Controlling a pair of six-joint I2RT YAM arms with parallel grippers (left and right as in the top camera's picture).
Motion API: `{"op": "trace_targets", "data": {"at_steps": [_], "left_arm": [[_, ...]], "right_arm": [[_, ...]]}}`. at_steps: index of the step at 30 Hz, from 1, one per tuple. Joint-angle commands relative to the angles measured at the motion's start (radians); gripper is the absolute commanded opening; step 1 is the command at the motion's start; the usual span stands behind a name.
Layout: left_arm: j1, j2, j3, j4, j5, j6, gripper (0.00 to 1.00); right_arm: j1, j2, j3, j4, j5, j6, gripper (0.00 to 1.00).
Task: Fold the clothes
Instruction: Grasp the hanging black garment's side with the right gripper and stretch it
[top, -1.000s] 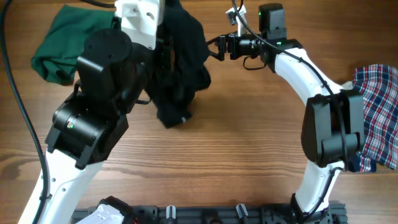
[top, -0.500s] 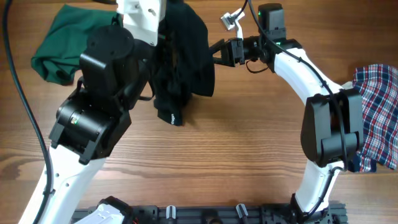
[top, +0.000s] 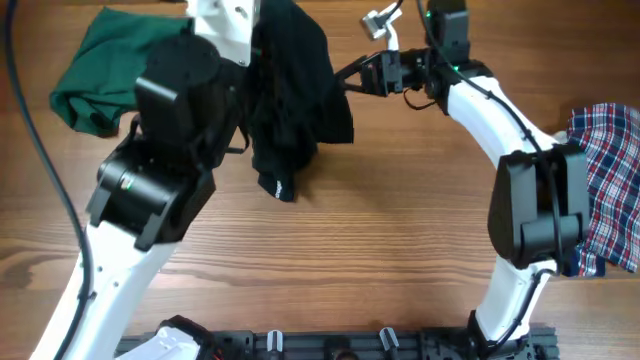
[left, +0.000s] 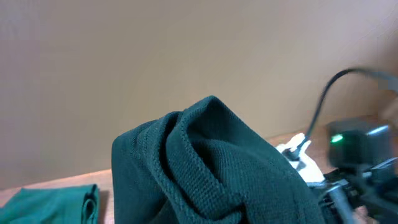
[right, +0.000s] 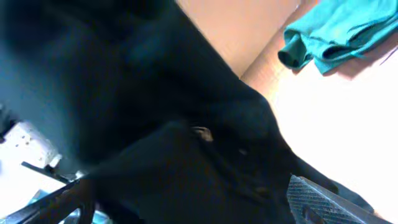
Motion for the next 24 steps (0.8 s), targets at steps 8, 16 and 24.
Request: {"op": "trace_targets", "data": {"at_steps": [8, 16, 24], "left_arm": [[0.007, 0.026, 0.007, 0.043, -0.019, 0.005, 0.04], [0.007, 0.026, 0.007, 0.055, -0.019, 0.005, 0.04], [0.007, 0.026, 0.007, 0.055, -0.019, 0.005, 0.04]], "right_arm": [[-0.042, -0.067, 0.002, 0.01, -0.061, 0.073, 1.0], [-0.016, -0.067, 0.002, -0.046, -0.021, 0.042, 0.99], [-0.111, -0.069, 0.002, -0.61, 0.491, -0.229, 0.99]]}}
